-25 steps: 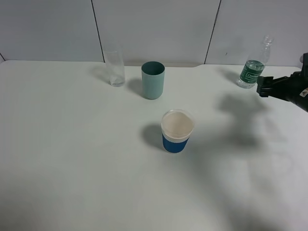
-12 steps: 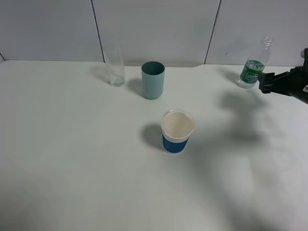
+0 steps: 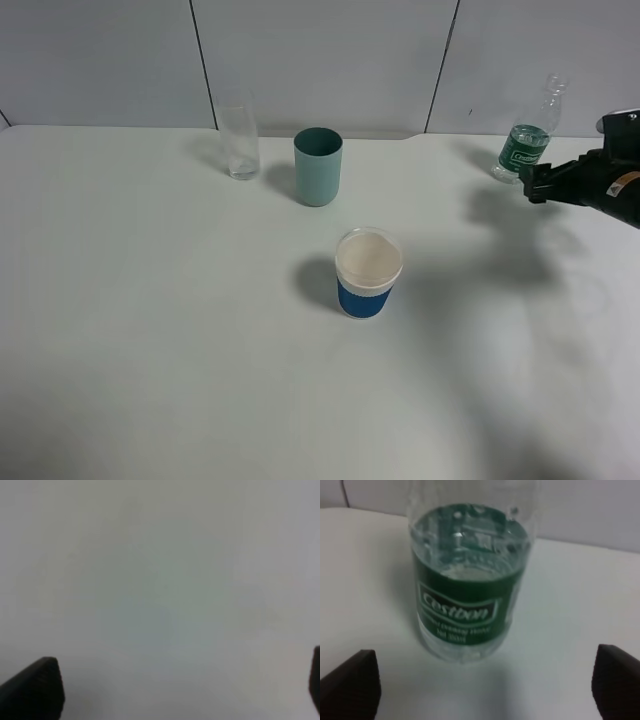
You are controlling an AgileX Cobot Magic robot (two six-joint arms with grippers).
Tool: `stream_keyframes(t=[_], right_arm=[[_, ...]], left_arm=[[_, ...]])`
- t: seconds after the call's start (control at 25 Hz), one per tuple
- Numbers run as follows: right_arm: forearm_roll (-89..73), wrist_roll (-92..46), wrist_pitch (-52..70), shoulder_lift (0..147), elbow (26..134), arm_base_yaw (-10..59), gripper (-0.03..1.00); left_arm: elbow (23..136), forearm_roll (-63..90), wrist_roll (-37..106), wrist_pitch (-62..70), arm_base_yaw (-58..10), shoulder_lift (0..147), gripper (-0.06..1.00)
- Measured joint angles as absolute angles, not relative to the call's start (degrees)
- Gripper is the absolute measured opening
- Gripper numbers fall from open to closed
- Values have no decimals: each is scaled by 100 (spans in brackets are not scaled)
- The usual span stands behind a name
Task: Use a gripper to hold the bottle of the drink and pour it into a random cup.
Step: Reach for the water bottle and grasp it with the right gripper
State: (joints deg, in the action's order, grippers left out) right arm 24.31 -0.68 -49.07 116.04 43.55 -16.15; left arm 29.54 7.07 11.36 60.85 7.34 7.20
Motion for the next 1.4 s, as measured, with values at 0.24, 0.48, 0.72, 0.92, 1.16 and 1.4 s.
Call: stream_keyframes(t=[0.24, 0.48, 0.72, 0.92, 1.16, 1.4], right_arm=[[2780, 65, -4658, 11791, 4967, -1615, 83], [2861, 70, -4475, 12060, 5383, -1615, 83], [2873, 70, -4498, 12176, 5509, -1615, 83], [2910, 70, -4629, 12356, 5572, -1615, 83], [3114, 163, -4641, 12556, 5918, -1536, 83], [3300, 174, -4641, 12684, 6294, -1453, 83]], left_arm=[[2954, 707, 1136, 6085, 734, 720, 99], [2954, 707, 1136, 6085, 734, 720, 99], [2954, 707, 1136, 6085, 734, 720, 99], [2954, 707, 1136, 6085, 734, 720, 99], [2954, 707, 1136, 6085, 734, 720, 99], [2954, 707, 1136, 6085, 734, 720, 99]])
